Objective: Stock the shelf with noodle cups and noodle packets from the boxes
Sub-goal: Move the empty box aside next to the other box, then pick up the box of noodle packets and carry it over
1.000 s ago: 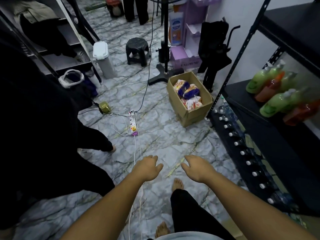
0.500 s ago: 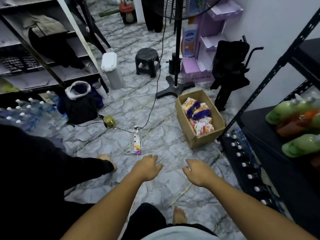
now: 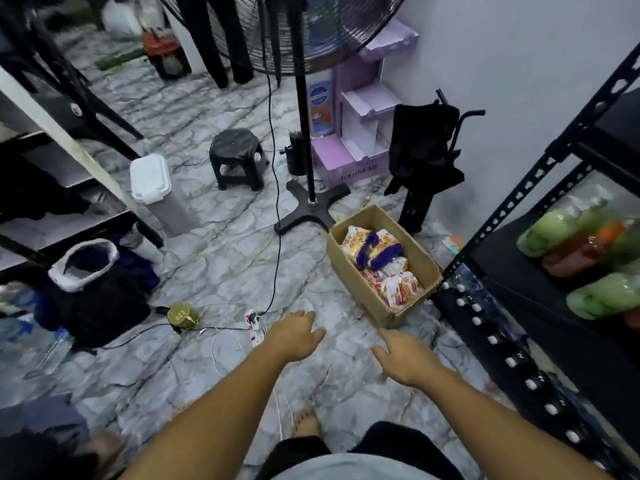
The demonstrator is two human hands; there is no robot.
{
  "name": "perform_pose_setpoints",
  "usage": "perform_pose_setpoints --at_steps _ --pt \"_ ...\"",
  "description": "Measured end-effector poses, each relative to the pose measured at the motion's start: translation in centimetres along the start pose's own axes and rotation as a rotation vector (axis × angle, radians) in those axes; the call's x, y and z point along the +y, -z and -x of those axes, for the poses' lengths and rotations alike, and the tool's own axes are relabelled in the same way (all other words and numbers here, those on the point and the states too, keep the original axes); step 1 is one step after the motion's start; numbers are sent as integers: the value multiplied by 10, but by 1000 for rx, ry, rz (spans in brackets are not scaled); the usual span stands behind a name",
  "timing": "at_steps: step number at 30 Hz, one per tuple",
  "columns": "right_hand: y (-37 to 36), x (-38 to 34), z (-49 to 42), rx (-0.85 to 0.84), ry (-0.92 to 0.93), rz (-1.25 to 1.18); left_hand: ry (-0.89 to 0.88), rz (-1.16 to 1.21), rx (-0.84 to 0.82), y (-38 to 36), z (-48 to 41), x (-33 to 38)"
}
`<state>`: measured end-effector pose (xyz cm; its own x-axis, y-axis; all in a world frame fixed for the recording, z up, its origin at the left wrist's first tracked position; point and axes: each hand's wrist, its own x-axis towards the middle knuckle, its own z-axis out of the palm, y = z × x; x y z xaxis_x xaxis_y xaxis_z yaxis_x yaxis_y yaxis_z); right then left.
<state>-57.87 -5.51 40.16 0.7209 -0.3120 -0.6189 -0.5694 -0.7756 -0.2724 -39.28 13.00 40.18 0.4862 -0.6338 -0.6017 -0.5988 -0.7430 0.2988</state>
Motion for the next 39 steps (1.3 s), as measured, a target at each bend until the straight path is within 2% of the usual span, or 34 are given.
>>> perform_pose_setpoints --at_steps 11,19,24,34,39 --pt "56 -12 -62 184 -259 -248 -202 -226 -58 106 -130 -3" --pt "104 12 -91 183 -330 -199 -269 -263 -39 166 -197 30" --pt "120 20 -106 240 -418 -279 -348 -324 -80 193 -230 47" --pt "122 6 -130 328 -686 -538 -566 -436 -223 222 -324 62" --pt "121 -4 -142 400 -834 -757 -645 -441 -259 240 -379 61"
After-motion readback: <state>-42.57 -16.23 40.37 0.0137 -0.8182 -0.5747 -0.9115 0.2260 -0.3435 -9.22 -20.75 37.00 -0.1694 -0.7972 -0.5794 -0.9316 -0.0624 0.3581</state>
